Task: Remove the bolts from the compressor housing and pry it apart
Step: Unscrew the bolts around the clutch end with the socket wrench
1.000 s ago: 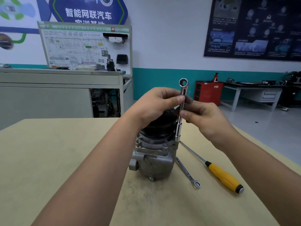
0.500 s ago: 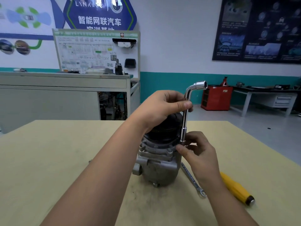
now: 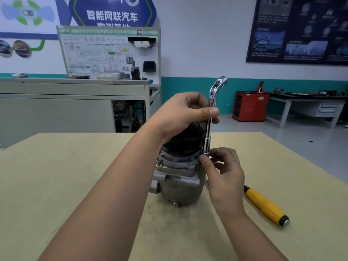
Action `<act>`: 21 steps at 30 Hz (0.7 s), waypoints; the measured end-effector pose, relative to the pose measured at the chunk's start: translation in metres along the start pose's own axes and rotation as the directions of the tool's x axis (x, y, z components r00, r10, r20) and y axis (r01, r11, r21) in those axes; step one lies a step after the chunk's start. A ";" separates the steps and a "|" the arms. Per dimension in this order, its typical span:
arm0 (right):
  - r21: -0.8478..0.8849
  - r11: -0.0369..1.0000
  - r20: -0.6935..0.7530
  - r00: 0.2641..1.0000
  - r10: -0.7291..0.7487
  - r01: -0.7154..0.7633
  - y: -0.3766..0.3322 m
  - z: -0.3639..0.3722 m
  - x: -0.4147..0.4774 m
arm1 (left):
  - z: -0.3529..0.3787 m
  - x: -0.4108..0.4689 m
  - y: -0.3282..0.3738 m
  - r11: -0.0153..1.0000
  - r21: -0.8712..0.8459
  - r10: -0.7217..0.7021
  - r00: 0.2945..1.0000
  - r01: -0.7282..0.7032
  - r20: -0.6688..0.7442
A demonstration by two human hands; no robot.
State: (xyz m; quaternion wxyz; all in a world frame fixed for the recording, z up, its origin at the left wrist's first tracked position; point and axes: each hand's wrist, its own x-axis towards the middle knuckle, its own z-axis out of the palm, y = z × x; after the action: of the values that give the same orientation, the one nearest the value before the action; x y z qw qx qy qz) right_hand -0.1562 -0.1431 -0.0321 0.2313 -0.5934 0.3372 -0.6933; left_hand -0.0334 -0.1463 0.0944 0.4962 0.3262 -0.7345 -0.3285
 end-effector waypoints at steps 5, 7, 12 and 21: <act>-0.025 0.999 0.034 0.999 -0.032 0.033 -0.003 -0.001 -0.002 | -0.002 -0.002 -0.001 1.000 -0.003 -0.009 0.998 0.009 0.063; -0.035 0.999 0.045 0.999 -0.029 0.031 -0.002 -0.002 -0.002 | -0.003 -0.002 0.001 0.999 0.035 0.001 0.996 -0.004 0.087; -0.029 1.000 0.062 0.998 -0.007 0.008 0.000 -0.003 0.000 | -0.003 -0.005 0.006 0.994 0.107 0.005 0.988 -0.022 0.156; 0.011 0.999 0.089 0.995 0.035 -0.036 0.002 -0.004 -0.001 | -0.003 -0.004 0.004 0.992 0.128 0.005 0.995 -0.018 0.099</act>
State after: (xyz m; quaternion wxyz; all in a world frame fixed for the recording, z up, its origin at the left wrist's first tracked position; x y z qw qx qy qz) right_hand -0.1601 -0.1430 -0.0343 0.2621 -0.6161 0.3329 -0.6640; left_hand -0.0301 -0.1413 0.0969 0.4394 0.3367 -0.7796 -0.2930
